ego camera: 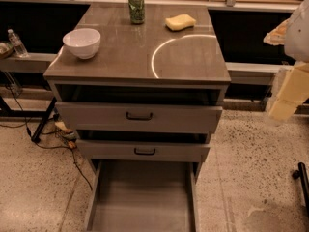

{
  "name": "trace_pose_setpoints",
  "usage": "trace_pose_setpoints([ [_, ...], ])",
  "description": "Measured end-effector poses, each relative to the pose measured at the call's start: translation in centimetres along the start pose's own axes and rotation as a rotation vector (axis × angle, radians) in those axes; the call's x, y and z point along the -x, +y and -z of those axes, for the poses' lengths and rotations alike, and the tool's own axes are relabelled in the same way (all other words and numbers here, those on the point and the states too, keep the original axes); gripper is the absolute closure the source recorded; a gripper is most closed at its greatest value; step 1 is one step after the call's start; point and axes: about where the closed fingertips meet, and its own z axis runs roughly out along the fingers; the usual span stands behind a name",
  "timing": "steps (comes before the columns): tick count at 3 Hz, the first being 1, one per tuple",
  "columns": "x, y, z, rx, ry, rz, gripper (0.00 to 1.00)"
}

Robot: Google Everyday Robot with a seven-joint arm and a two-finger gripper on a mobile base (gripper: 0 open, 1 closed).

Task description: Place sponge into bottom drawer

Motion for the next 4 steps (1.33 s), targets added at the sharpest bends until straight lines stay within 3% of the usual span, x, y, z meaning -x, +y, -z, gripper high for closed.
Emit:
trace_pose_setpoints([
  [1, 0.0, 0.0, 0.0, 0.000, 0.000, 0.000, 0.00],
  [2, 0.2, -3.4, -1.4, -0.039, -0.047, -0.002, 0.00],
  [4, 2.8, -17.6, -6.7, -0.160, -0.255, -0.035, 0.00],
])
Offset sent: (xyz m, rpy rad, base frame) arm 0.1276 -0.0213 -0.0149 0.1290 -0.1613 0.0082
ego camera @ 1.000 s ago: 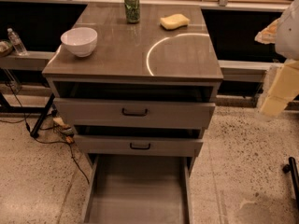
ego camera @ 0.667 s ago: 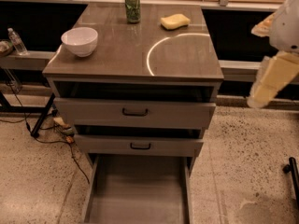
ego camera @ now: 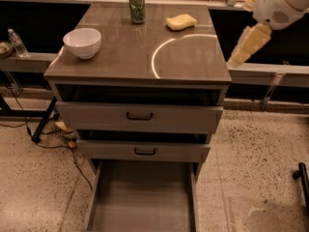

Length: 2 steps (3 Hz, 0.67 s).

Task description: Place sponge into bottom drawer

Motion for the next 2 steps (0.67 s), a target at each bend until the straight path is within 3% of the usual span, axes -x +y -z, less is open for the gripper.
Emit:
trace_pose_setpoints([
  [1, 4.10, -5.22, -2.55, -0.110, -0.120, -0.094, 0.00],
  [2, 4.10, -5.22, -2.55, -0.110, -0.120, -0.094, 0.00],
])
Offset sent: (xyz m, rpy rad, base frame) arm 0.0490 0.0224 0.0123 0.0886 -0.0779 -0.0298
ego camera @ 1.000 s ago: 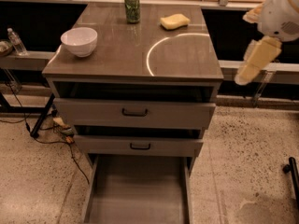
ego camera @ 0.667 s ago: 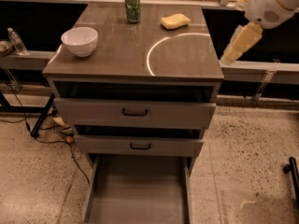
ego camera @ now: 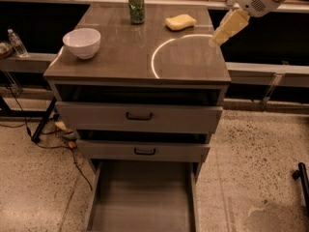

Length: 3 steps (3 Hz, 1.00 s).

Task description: Place sponge into bottom drawer

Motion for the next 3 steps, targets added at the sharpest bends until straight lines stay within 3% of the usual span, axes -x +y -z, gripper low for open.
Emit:
trace_pose_setpoints([
  [1, 0.5, -1.1, -2.2, -0.045, -0.030, -0.079, 0.00],
  [2, 1.3, -3.5, -7.1, -0.116, -0.102, -0.196, 0.00],
  [3, 2.3, -6.4, -11.7, -0.188, -0.185, -0.266, 0.00],
])
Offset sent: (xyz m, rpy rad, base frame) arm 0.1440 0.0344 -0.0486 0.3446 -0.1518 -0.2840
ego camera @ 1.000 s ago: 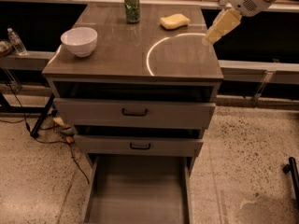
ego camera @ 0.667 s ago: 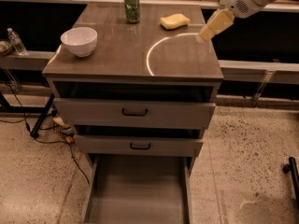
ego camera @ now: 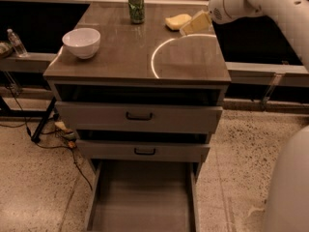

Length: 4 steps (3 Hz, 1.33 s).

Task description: Place sponge into bottom drawer

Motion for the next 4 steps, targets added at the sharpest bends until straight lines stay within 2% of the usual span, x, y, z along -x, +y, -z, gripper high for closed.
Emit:
trace_pose_setpoints([
  [1, 1.4, -1.4, -5.5, -0.063, -0.089, -0.022, 0.00],
  [2, 1.4, -1.4, -5.6, -0.063, -0.089, -0.022, 0.00],
  [3, 1.4, -1.4, -6.6, -0.081, -0.107, -0.065, 0.00],
  [4, 1.5, -2.2, -10.7, -0.129, -0.149, -0.140, 0.00],
])
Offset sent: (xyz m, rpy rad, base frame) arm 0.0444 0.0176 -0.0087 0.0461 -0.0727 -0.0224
